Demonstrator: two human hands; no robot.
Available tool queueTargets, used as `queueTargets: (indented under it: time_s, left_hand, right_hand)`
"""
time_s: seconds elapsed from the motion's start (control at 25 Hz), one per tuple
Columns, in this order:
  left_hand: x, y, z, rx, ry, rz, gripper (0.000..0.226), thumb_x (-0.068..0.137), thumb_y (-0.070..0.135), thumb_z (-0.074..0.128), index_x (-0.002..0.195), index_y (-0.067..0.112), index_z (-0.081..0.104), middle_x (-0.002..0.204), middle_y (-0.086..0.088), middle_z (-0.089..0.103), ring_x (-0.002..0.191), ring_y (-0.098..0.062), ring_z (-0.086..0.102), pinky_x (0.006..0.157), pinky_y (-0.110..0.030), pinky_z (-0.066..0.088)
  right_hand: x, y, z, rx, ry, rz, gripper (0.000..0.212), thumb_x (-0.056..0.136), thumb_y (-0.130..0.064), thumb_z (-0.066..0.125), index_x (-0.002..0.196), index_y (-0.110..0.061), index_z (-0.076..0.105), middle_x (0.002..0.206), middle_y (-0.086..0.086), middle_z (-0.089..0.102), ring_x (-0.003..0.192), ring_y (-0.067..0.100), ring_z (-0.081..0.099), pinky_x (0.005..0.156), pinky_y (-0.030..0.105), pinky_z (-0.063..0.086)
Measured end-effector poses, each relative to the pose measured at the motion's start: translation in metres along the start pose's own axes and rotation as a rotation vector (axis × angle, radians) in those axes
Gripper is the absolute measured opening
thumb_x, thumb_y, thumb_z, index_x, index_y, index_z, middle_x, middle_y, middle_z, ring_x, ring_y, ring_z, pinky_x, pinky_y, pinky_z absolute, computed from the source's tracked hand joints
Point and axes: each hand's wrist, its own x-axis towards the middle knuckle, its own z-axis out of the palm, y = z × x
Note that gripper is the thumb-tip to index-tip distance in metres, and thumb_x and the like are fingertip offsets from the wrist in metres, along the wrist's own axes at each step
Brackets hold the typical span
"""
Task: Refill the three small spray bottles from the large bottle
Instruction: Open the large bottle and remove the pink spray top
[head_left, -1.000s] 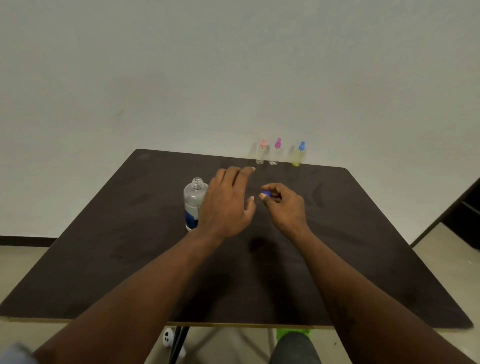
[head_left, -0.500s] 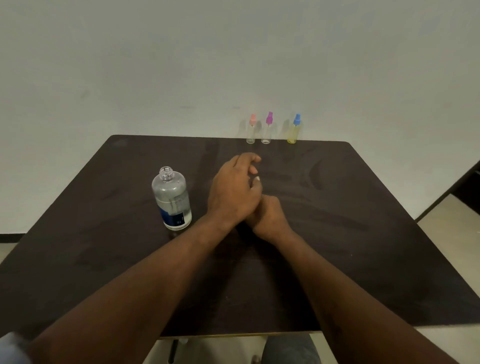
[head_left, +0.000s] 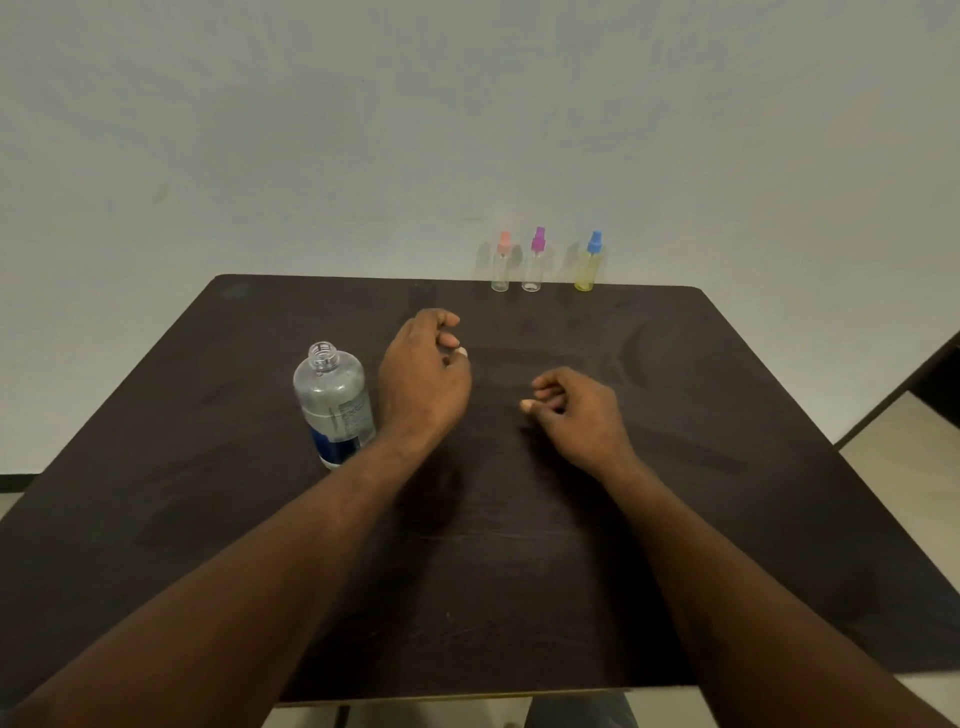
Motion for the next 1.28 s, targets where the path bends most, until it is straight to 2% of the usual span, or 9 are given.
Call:
queueTargets:
  time_s: [0.12, 0.24, 0.36, 0.52, 0.68, 0.8, 1.0, 1.12, 1.28]
  left_hand:
    - [0.001, 0.009, 0.025, 0.019, -0.077, 0.092, 0.033, 0.088, 0.017, 0.070, 0.118, 0.029, 0.062, 0.099, 0.015, 0.060, 0.084, -0.004, 0.062, 0.079, -0.029, 0.056]
    - [0.019, 0.019, 0.059, 0.086, -0.175, 0.148, 0.038, 0.087, 0.025, 0.073, 0.123, 0.027, 0.061, 0.108, 0.012, 0.058, 0.091, -0.008, 0.060, 0.081, -0.028, 0.052]
    - [0.054, 0.023, 0.096, 0.086, -0.202, -0.018, 0.039, 0.087, 0.029, 0.074, 0.123, 0.025, 0.060, 0.112, 0.008, 0.058, 0.099, -0.013, 0.060, 0.082, -0.028, 0.046]
    - [0.102, 0.008, 0.138, 0.116, -0.153, -0.162, 0.039, 0.090, 0.029, 0.071, 0.125, 0.019, 0.059, 0.119, 0.000, 0.060, 0.108, -0.022, 0.062, 0.089, -0.036, 0.051]
    - [0.148, -0.014, 0.177, 0.129, -0.060, -0.254, 0.055, 0.090, 0.031, 0.073, 0.137, 0.013, 0.050, 0.135, -0.009, 0.053, 0.119, -0.033, 0.059, 0.088, -0.036, 0.044]
    - [0.178, -0.021, 0.203, 0.115, -0.002, -0.288, 0.074, 0.088, 0.031, 0.076, 0.150, 0.012, 0.040, 0.144, -0.011, 0.046, 0.125, -0.037, 0.055, 0.095, -0.042, 0.047]
    - [0.204, -0.017, 0.231, -0.003, 0.048, -0.323, 0.110, 0.067, 0.063, 0.088, 0.154, 0.028, 0.030, 0.151, -0.006, 0.042, 0.138, -0.034, 0.040, 0.104, -0.051, 0.041]
    - [0.212, -0.008, 0.246, -0.057, 0.105, -0.332, 0.099, 0.063, 0.069, 0.086, 0.142, 0.038, 0.035, 0.143, -0.003, 0.044, 0.132, -0.030, 0.041, 0.096, -0.052, 0.041]
    - [0.221, -0.003, 0.266, 0.020, 0.141, -0.385, 0.084, 0.069, 0.068, 0.081, 0.135, 0.031, 0.043, 0.133, -0.004, 0.050, 0.123, -0.030, 0.047, 0.092, -0.050, 0.040]
  right_hand:
    - [0.008, 0.048, -0.046, -0.062, 0.130, 0.159, 0.010, 0.088, -0.025, 0.082, 0.089, -0.027, 0.072, 0.082, -0.012, 0.072, 0.074, 0.003, 0.067, 0.083, 0.035, 0.061]
    - [0.015, 0.079, -0.077, -0.039, 0.221, 0.296, 0.016, 0.090, -0.022, 0.079, 0.079, -0.030, 0.070, 0.078, -0.012, 0.072, 0.074, 0.003, 0.068, 0.080, 0.037, 0.063]
    - [0.025, 0.093, -0.080, 0.012, 0.258, 0.369, 0.015, 0.092, -0.025, 0.078, 0.079, -0.029, 0.071, 0.076, -0.011, 0.073, 0.073, 0.006, 0.070, 0.071, 0.035, 0.063]
    - [0.028, 0.100, -0.071, -0.079, 0.364, 0.396, 0.025, 0.090, -0.041, 0.075, 0.071, -0.030, 0.065, 0.061, -0.014, 0.067, 0.060, 0.003, 0.062, 0.053, 0.025, 0.043]
    - [0.030, 0.099, -0.067, -0.142, 0.303, 0.341, 0.031, 0.090, -0.049, 0.072, 0.068, -0.029, 0.061, 0.057, -0.012, 0.063, 0.057, 0.005, 0.059, 0.052, 0.026, 0.039]
    - [0.034, 0.099, -0.067, -0.233, 0.240, 0.296, 0.030, 0.090, -0.048, 0.071, 0.070, -0.029, 0.060, 0.056, -0.012, 0.061, 0.055, 0.004, 0.057, 0.050, 0.025, 0.036]
    - [0.036, 0.099, -0.067, -0.257, 0.221, 0.287, 0.029, 0.090, -0.050, 0.070, 0.072, -0.029, 0.060, 0.056, -0.013, 0.060, 0.055, 0.004, 0.057, 0.053, 0.027, 0.045]
    - [0.037, 0.097, -0.067, -0.273, 0.195, 0.300, 0.027, 0.090, -0.051, 0.067, 0.074, -0.030, 0.060, 0.058, -0.013, 0.061, 0.057, 0.005, 0.058, 0.057, 0.031, 0.051]
    - [0.039, 0.098, -0.067, -0.292, 0.190, 0.312, 0.029, 0.089, -0.054, 0.068, 0.073, -0.032, 0.060, 0.058, -0.015, 0.061, 0.057, 0.003, 0.058, 0.056, 0.027, 0.048]
